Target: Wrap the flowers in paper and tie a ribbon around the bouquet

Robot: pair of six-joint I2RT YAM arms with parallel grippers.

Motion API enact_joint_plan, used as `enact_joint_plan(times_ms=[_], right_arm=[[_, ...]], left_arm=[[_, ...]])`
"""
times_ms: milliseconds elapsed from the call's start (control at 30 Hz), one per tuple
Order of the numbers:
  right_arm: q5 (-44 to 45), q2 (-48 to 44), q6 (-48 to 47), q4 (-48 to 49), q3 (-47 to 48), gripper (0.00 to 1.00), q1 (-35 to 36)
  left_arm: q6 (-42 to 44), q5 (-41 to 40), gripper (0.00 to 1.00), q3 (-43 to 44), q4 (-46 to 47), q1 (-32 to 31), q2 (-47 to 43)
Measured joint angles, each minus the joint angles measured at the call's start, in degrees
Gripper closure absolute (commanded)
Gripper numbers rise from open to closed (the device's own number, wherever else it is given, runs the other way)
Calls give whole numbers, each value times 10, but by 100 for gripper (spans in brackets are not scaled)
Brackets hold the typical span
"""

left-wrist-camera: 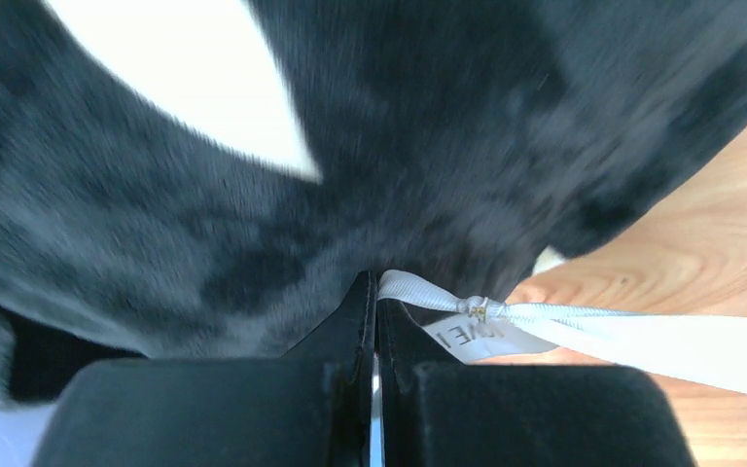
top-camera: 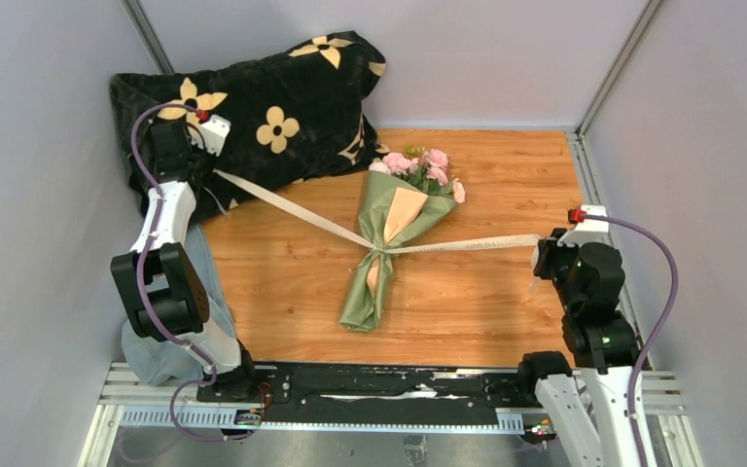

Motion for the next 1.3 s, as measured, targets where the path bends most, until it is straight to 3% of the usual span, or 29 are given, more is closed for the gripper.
enact_joint_plan(times_ms=[200,467,633,767,900,967,1033,1100,1167,1233,1300], right_arm=[[-6,-19,51,-2,-73,100,-133],[-203,-17,136,30,-188,100,-379],[-270,27,156,45,-228,100,-432],[-293,57,148,66,-219,100,-434],[-279,104,136,67,-184,100,-360],[-245,113,138,67,-180,100,-263],[-210,113,142,67,-180,100,-150],[-174,123,144,67,-179,99,-38],[-165,140,144,67,-176,96,27],[-165,165,143,67,-163,88,85],[-165,194,139,65,-146,70,131]], left_arm=[[20,-7,100,-41,5,42,10],[51,16,100,-112,6,63,19],[68,20,100,-139,-3,89,26],[75,60,100,-129,-67,90,22],[77,111,100,-96,-188,23,-17],[73,146,100,-73,-242,-26,-55],[58,195,100,-37,-296,-149,-110],[41,244,100,0,-329,-217,-166],[24,285,100,36,-358,-245,-206],[-3,331,100,87,-384,-255,-238],[-30,360,100,117,-395,-257,-254]])
